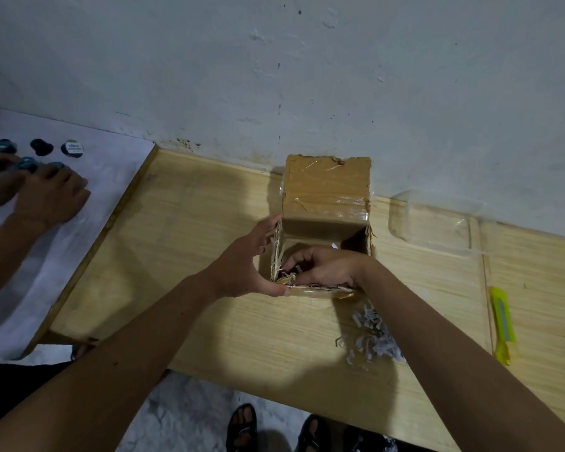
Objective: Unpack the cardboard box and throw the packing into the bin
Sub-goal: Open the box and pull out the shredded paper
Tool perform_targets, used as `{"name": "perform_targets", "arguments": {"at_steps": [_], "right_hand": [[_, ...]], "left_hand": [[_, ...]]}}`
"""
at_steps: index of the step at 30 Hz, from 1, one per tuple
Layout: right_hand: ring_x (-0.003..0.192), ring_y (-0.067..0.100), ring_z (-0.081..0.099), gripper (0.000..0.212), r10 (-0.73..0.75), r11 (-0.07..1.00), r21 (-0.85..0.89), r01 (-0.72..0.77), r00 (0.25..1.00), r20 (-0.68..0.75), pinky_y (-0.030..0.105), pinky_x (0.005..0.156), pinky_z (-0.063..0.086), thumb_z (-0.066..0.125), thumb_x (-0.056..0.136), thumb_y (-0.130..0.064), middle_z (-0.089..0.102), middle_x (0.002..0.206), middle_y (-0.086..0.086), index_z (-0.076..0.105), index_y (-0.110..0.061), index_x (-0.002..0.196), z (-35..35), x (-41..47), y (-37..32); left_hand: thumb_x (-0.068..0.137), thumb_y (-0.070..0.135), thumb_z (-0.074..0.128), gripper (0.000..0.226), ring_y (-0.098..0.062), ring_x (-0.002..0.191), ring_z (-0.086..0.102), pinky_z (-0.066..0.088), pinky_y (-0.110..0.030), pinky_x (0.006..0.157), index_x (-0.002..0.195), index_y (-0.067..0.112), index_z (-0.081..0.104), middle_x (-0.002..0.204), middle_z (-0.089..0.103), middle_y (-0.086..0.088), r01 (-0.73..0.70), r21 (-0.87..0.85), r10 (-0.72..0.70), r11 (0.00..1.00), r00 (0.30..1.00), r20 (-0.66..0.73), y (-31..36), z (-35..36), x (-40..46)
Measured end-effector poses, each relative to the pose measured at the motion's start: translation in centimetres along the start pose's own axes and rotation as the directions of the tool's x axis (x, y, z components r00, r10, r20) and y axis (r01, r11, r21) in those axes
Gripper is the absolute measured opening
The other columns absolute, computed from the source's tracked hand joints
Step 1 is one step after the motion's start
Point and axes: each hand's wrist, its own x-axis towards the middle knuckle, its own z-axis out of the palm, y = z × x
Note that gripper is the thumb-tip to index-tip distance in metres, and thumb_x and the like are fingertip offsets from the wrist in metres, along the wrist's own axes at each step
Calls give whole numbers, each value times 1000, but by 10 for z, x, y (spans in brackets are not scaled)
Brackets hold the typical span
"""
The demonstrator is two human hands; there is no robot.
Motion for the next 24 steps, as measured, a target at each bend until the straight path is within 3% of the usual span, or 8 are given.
{"name": "perform_targets", "arguments": {"at_steps": [4,8,10,14,19,24], "right_hand": [[83,9,61,23,-69,998,1,69,998,-15,23,80,49,71,92,-1,69,93,-3,74,-20,104,5,3,-1],[71,-3,64,24,-50,999,2,50,997,-58,14,74,52,71,90,4,74,94,2,76,-6,112,5,2,-1],[77,2,65,23,-51,999,13,52,996,-74,18,77,53,72,90,3,76,98,9,76,-5,112,3,0,-1],[78,2,65,15,-57,998,14,58,996,-63,18,80,52,77,90,-6,76,93,0,79,-8,105,-6,-8,-3],[86,8,70,13,-38,996,73,43,997,-69,25,88,56,83,85,-12,80,94,6,82,-9,98,-19,-24,-6],[92,11,74,15,-44,992,107,63,983,-177,22,86,57,82,86,-11,81,101,8,81,-7,100,-31,-39,-14]], "left_hand": [[51,31,104,137,-3,143,47,42,-42,120,161,38,24,154,47,20,0,-12,0,1000,1000,6,0,0,0],[51,28,105,137,1,143,46,40,-38,121,161,39,24,149,44,31,-1,-11,1,1000,1000,10,1,0,0],[52,29,105,137,2,144,44,40,-39,121,161,38,24,149,45,30,-5,-8,5,1000,1000,11,1,-1,0],[53,33,104,135,-5,144,47,42,-44,119,162,36,23,155,48,17,-27,9,27,1000,999,18,1,-2,0],[54,38,102,134,-14,141,53,45,-51,116,162,35,22,158,46,14,-62,14,62,998,998,20,1,-3,0],[54,30,101,132,-9,136,55,45,-41,117,162,37,26,153,48,20,-43,-13,44,999,999,10,2,-8,4]]}}
